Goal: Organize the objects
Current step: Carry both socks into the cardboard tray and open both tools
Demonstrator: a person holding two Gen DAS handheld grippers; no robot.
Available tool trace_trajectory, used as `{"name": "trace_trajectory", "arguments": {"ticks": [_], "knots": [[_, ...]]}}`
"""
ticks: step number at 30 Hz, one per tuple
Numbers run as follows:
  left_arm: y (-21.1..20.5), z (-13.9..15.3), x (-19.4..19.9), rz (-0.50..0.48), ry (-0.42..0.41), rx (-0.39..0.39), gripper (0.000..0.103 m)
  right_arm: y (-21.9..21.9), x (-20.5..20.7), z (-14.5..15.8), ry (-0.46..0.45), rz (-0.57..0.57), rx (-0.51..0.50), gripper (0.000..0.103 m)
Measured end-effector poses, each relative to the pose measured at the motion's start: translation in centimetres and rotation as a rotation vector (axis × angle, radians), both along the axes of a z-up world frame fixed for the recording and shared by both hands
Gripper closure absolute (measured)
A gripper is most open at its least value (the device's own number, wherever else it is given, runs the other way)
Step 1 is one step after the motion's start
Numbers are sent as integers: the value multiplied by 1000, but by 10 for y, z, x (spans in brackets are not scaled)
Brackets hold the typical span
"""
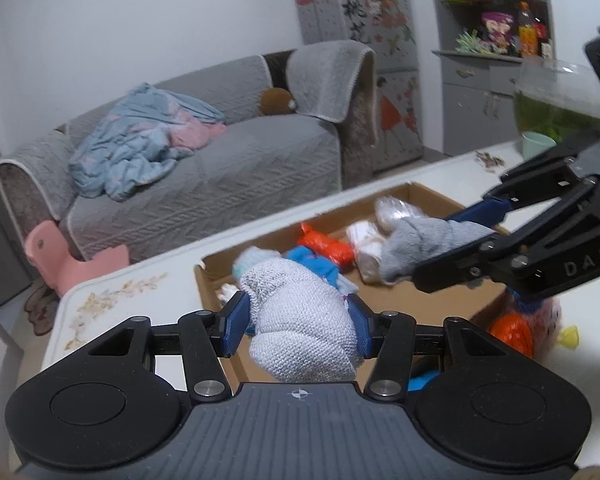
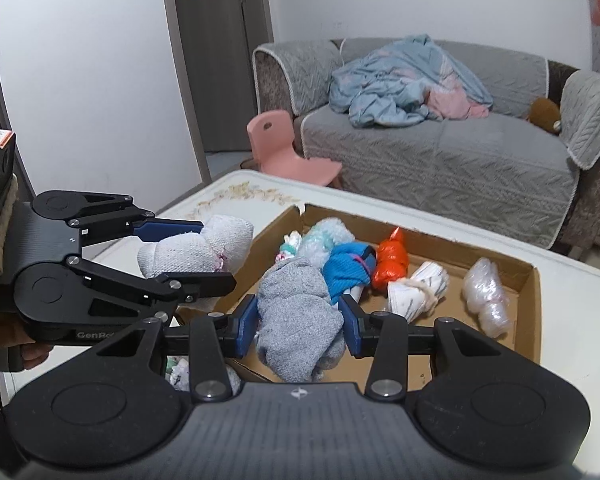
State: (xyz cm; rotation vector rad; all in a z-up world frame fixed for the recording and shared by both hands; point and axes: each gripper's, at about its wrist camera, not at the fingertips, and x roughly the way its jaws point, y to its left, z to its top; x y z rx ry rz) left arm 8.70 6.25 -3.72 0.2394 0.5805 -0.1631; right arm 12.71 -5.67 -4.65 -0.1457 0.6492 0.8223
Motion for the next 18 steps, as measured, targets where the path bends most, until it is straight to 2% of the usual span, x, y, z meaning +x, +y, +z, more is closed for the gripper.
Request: {"name": "trace_trajectory", "arguments": {"ticks": [5, 10, 16, 18], "knots": [[10, -15, 9, -73, 73, -49, 45, 7, 11, -10, 45, 9, -26, 63], [18, -27, 29, -77, 130, -76, 45, 19, 28, -20, 106, 11, -30, 63], [20, -44, 51, -61, 179, -58, 45, 37, 58, -41, 223, -4, -25, 63], [22, -47, 58, -46, 188, -55, 46, 44, 63, -45, 222, -13, -45, 63]]}}
